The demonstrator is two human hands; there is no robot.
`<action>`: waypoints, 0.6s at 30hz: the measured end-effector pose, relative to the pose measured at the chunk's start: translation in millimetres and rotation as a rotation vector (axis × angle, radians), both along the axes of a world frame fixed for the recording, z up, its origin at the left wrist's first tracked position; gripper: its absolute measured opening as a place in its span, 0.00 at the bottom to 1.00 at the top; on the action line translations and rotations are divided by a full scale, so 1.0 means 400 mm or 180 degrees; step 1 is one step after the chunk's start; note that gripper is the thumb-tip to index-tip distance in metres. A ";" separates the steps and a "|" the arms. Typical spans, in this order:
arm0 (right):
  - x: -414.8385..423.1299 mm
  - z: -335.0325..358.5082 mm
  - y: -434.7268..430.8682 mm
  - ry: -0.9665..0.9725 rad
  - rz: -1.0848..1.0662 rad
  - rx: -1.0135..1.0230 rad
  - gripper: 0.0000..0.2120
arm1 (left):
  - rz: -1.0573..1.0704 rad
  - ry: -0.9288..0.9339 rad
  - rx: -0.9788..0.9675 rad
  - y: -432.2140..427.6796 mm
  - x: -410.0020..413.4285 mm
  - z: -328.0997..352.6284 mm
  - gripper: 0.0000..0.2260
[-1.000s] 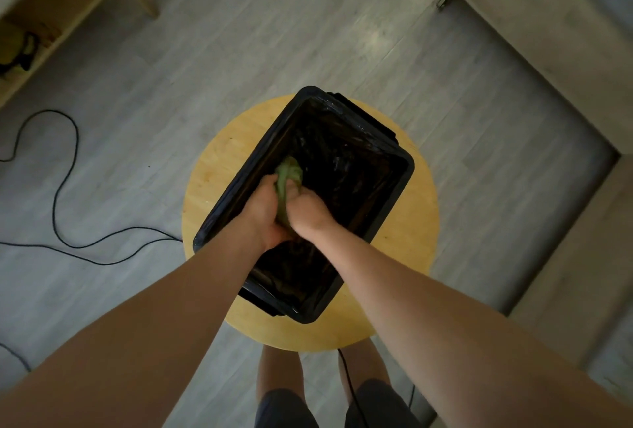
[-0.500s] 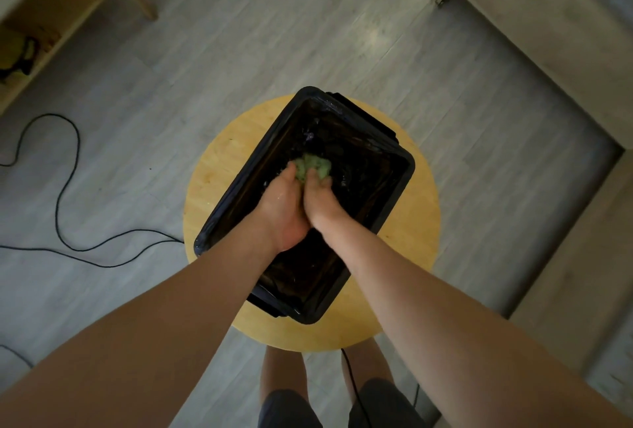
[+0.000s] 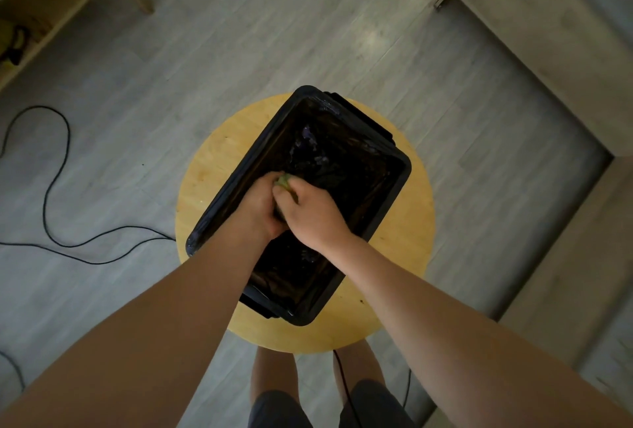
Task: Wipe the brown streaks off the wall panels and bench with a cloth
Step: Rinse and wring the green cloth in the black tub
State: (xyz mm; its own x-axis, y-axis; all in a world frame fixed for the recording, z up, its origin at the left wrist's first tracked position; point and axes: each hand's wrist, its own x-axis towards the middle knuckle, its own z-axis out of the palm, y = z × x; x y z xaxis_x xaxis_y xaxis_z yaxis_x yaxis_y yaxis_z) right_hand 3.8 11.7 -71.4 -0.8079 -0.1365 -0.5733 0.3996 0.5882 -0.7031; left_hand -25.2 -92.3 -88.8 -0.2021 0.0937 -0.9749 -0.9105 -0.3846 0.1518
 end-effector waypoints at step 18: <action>-0.075 -0.142 0.033 -0.0586 -0.0253 0.1630 0.23 | -0.0231 0.0277 -0.0245 -0.010 0.022 0.020 0.19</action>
